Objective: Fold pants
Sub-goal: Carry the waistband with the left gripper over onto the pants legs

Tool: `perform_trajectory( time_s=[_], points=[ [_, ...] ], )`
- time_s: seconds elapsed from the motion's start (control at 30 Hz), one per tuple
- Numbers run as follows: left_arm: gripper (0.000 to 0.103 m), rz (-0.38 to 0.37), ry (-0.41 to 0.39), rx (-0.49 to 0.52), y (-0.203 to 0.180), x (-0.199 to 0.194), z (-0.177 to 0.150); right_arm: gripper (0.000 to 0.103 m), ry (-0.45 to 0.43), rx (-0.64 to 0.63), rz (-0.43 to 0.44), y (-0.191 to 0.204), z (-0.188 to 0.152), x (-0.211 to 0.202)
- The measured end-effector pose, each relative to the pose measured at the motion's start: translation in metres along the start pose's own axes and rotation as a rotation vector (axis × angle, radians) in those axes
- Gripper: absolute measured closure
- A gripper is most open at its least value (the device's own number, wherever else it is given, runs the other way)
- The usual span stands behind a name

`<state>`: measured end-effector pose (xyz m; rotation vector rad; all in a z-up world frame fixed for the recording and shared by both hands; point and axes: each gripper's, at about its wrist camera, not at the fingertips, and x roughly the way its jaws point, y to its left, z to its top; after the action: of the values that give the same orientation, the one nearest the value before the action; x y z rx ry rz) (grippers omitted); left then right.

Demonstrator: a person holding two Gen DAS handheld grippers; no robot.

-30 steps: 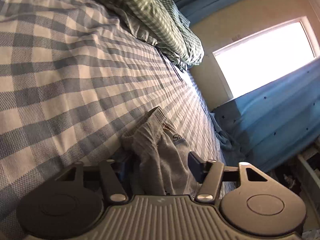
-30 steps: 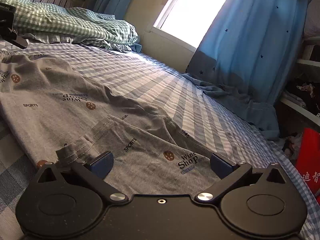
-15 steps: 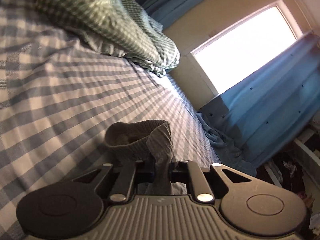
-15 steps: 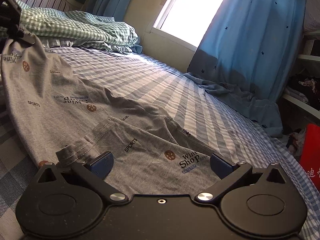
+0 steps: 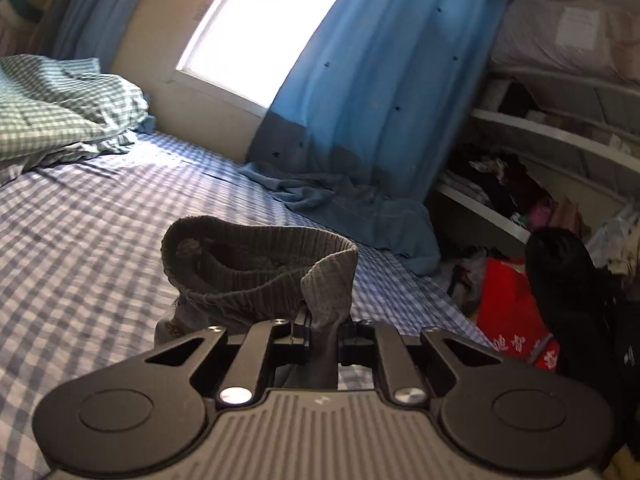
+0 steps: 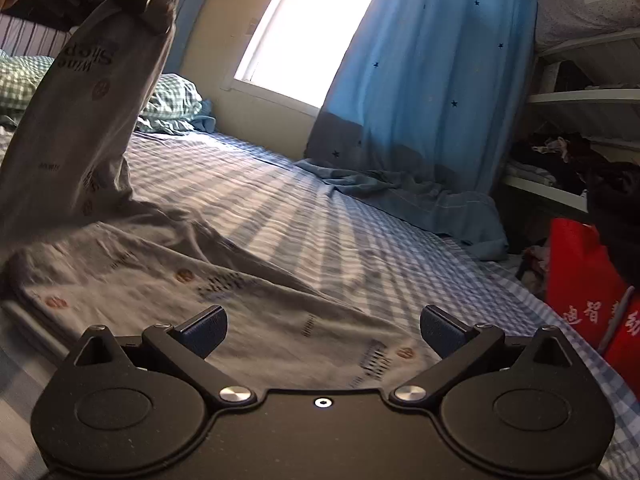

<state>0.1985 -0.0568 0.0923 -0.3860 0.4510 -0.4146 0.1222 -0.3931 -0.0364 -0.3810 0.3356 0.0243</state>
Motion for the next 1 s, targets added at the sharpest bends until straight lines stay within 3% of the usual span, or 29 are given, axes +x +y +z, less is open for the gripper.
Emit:
perform_trajectory(
  time_s=[0.2, 0.4, 0.57, 0.67, 0.7, 0.77, 0.8, 0.9, 1.0],
  points=[
    [0.091, -0.092, 0.111, 0.167, -0.088, 0.04, -0.037, 0.001, 0.028, 0.008, -0.129, -0.057, -0.04, -0.017],
    [0.092, -0.121, 0.248, 0.393, -0.156, 0.079, -0.11, 0.001, 0.082, -0.008, -0.237, -0.094, -0.08, -0.028],
    [0.091, -0.101, 0.366, 0.495, -0.17, 0.1, -0.166, 0.001, 0.119, 0.027, -0.279, -0.117, -0.105, -0.033],
    [0.087, -0.109, 0.405, 0.438, -0.16, 0.095, -0.174, 0.001, 0.128, 0.049, -0.295, -0.126, -0.112, -0.037],
    [0.081, -0.127, 0.406, 0.406, -0.155, 0.091, -0.171, 0.001, 0.13, 0.054, -0.296, -0.127, -0.113, -0.038],
    [0.059, -0.159, 0.408, 0.349, -0.147, 0.082, -0.166, 0.001, 0.132, 0.057, -0.296, -0.127, -0.111, -0.04],
    [0.043, -0.168, 0.398, 0.316, -0.14, 0.076, -0.158, 0.001, 0.132, 0.057, -0.294, -0.127, -0.11, -0.041],
    [0.033, -0.177, 0.356, 0.28, -0.128, 0.055, -0.143, 0.001, 0.127, 0.065, -0.28, -0.123, -0.106, -0.044],
    [0.014, -0.122, 0.287, 0.264, -0.115, 0.036, -0.129, 0.001, 0.107, 0.067, -0.265, -0.119, -0.097, -0.049]
  ],
)
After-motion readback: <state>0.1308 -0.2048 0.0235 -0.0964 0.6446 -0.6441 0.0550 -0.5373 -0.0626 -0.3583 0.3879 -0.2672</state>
